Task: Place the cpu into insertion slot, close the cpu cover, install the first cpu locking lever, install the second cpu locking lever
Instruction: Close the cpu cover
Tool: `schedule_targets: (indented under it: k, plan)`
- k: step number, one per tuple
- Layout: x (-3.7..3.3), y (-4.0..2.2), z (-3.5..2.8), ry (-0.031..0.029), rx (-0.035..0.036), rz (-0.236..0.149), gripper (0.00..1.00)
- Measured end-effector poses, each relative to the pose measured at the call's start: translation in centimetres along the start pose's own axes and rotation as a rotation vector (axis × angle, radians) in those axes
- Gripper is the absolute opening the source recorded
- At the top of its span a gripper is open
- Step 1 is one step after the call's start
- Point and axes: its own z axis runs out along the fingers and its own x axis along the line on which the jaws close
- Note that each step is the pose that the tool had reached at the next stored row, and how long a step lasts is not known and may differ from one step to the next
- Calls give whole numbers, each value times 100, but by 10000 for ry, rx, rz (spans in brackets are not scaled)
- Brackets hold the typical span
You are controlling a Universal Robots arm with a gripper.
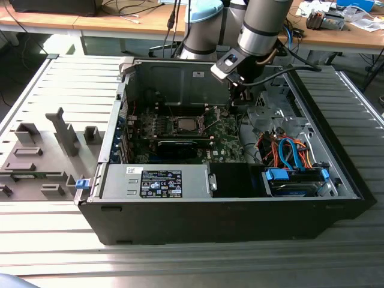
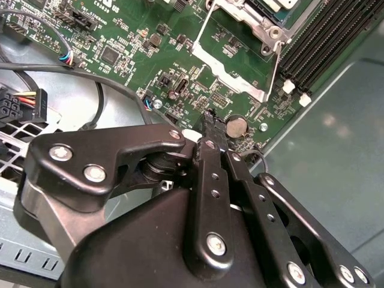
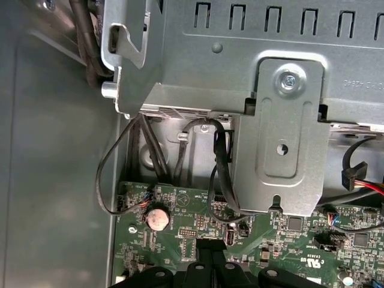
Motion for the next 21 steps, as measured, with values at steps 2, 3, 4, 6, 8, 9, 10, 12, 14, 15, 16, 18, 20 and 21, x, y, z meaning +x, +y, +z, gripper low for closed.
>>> schedule_targets:
  k: [2, 3, 4, 6, 8, 9, 10, 12, 14, 15, 16, 18, 20, 21]
  plan:
    - [0, 0, 5, 0, 0, 0, 11]
    - [0, 1, 8, 0, 0, 0, 11]
    - [0, 1, 11, 0, 0, 0, 11]
    - [-1, 1, 18, 0, 0, 0, 11]
    - [-1, 2, 25, 0, 0, 0, 11]
    - [-1, 2, 30, 1, 0, 0, 11]
    - [-1, 2, 32, 1, 0, 1, 11]
    - [-2, 3, 41, 0, 0, 0, 11]
    - [-2, 4, 52, 2, -1, 0, 11]
    - [-2, 5, 56, 1, -1, 0, 11]
    - [-2, 3, 62, 0, 0, 0, 11]
    - [-2, -5, 69, 4, -1, -1, 11]
    - [-1, -20, 74, 14, -2, -4, 11]
    - [1, -32, 76, 18, -2, -5, 11]
